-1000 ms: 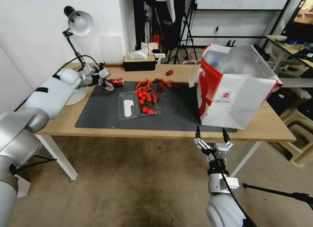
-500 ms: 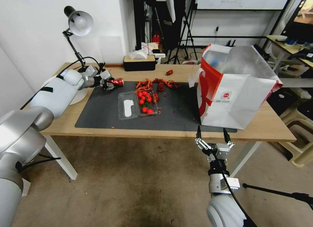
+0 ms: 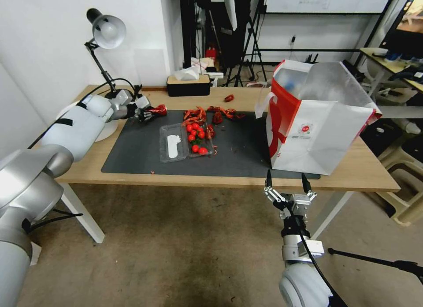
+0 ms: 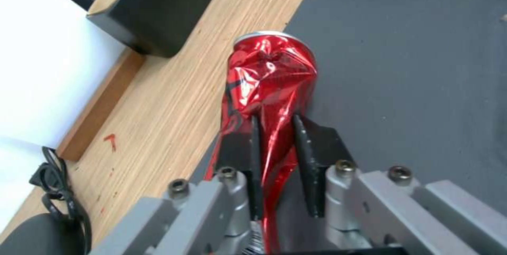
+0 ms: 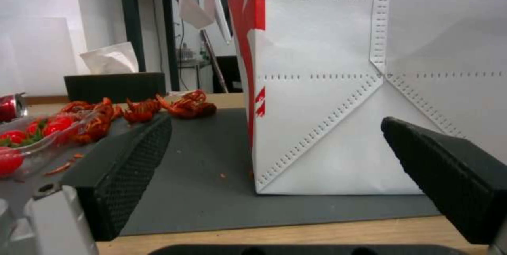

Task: Pick up the trash from the table and place it into the takeout bag.

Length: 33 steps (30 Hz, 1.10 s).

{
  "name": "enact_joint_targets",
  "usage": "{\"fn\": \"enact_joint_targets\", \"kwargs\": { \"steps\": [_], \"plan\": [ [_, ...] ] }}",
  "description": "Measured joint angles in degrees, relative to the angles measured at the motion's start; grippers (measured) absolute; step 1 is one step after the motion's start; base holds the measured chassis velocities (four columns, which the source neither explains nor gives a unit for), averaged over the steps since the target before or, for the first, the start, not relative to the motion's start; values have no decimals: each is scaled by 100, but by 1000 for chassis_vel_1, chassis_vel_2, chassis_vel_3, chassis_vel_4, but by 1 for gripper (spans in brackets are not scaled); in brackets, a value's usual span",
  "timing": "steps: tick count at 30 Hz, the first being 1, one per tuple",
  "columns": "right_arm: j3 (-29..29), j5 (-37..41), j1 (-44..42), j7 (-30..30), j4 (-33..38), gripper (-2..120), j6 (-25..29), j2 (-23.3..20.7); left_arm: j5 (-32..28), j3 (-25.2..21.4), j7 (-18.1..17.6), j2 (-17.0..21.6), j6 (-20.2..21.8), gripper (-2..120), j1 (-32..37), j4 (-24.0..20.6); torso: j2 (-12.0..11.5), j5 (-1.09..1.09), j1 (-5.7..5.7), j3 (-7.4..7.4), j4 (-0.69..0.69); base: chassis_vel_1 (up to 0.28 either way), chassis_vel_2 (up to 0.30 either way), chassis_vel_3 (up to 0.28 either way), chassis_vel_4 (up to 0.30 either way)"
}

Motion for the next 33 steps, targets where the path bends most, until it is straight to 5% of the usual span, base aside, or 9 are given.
{"fn": "enact_joint_targets", "kwargs": {
  "steps": [16,33],
  "plan": [
    [-2,-2,26,10,36,100,-22,-13,-369,-361,105,116,-400,1,-14,-552,0,-1,0,1,1,0,0,0,0],
    [22,-20,-9,19,62,99,-28,16,-2397,19,-97,-372,-126,1,-762,-2842,0,2,0,0,1,0,0,0,0]
  ]
}}
